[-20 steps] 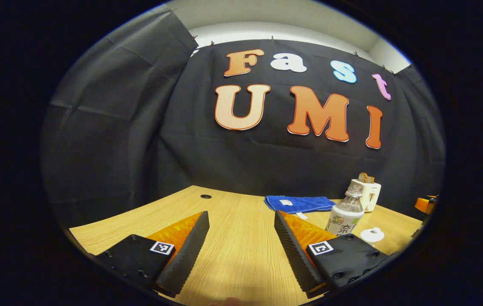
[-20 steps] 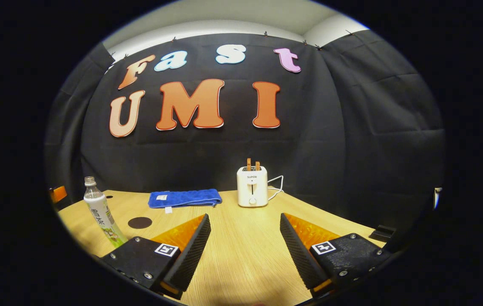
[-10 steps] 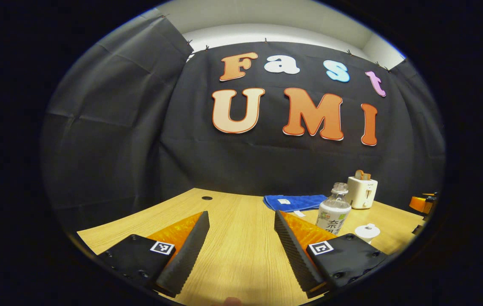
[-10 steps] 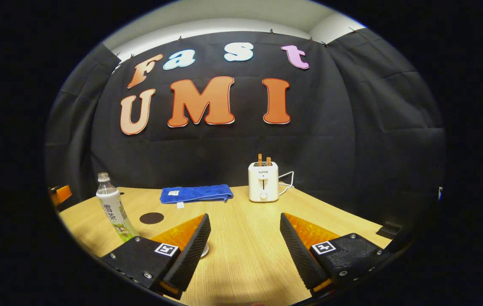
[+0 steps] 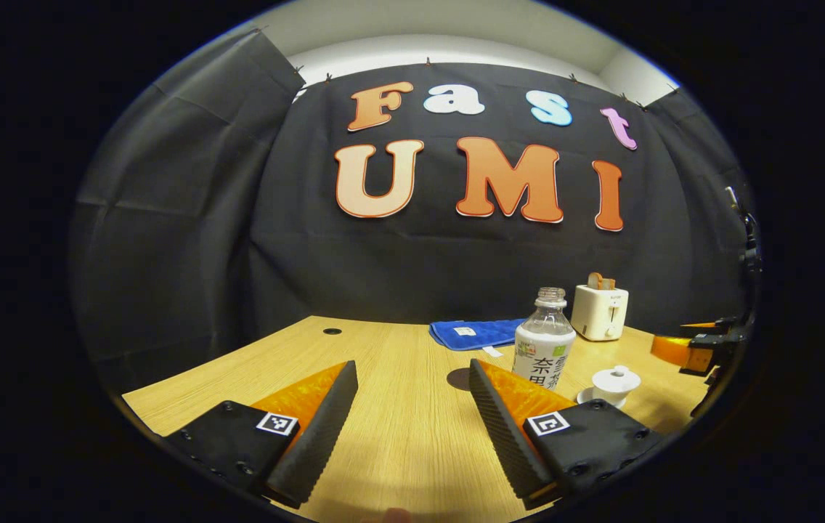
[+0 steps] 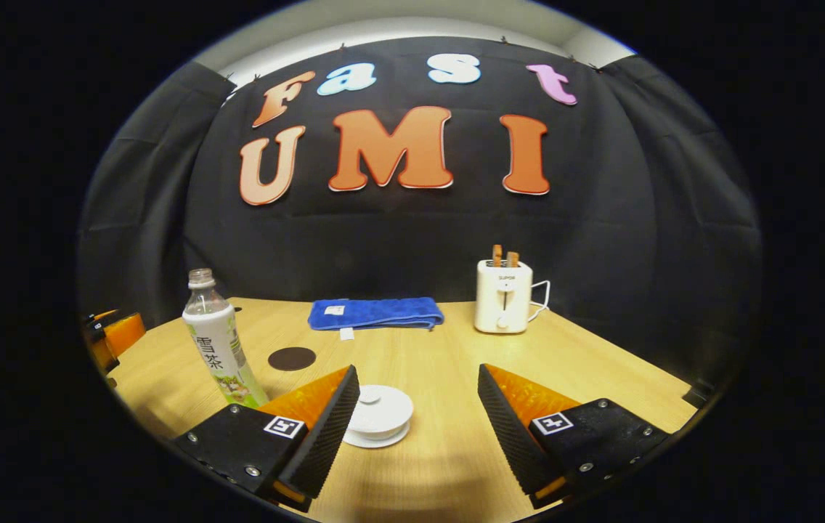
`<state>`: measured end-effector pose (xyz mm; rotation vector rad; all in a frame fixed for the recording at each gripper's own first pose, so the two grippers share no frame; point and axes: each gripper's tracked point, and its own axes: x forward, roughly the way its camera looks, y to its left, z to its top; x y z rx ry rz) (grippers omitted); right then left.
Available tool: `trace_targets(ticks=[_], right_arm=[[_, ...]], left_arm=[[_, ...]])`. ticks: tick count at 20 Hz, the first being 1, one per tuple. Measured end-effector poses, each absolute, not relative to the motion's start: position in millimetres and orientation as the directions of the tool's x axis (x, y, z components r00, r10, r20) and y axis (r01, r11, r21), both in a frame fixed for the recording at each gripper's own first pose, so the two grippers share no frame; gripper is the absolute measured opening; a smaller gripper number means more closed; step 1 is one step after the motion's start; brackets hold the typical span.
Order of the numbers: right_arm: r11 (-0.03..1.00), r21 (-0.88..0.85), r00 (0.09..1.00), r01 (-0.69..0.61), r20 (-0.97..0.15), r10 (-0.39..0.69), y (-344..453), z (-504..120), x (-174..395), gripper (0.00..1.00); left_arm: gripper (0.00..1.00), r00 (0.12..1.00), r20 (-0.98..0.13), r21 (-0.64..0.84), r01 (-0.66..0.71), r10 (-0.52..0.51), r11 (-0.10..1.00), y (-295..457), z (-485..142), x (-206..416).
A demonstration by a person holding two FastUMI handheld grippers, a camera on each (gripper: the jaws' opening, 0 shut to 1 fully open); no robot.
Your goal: Open the teacup lid with one hand, grasp the water bottle and pour water into the teacup with the other hand; after pouring, place the water bottle on the coaster and then close the teacup lid.
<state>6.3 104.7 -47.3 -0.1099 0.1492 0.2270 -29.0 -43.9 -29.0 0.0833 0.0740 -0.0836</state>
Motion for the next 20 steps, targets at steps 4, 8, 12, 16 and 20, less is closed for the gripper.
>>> trace_targets(ticks=[4, 8, 12, 16, 20], right_arm=[[0.961, -0.108, 0.941, -0.254, -0.256, 0.220, 123, -71, 24, 0.97], [0.959, -0.106, 0.923, -0.262, -0.316, 0.217, 132, -90, 33, 0.82], [0.957, -0.109, 0.917, -0.270, -0.332, 0.221, 138, -93, 36, 0.68], [0.955, -0.104, 0.908, -0.279, -0.350, 0.228, 143, -95, 38, 0.48], [0.955, -0.127, 0.912, -0.270, -0.351, 0.211, 139, -92, 39, 0.25]], left_arm=[[0.99, 0.992, -0.088, 0.080, 0.093, -0.086, 0.992, -43, -33, -28], [0.99, 0.991, -0.107, 0.093, 0.087, -0.076, 0.992, -38, -39, -26], [0.99, 0.990, -0.124, 0.092, 0.085, -0.073, 0.992, -35, -46, -22], [0.99, 0.989, -0.134, 0.085, 0.081, -0.069, 0.993, -33, -50, -19], [0.99, 0.987, -0.142, 0.083, 0.083, -0.071, 0.993, -34, -54, -18]])
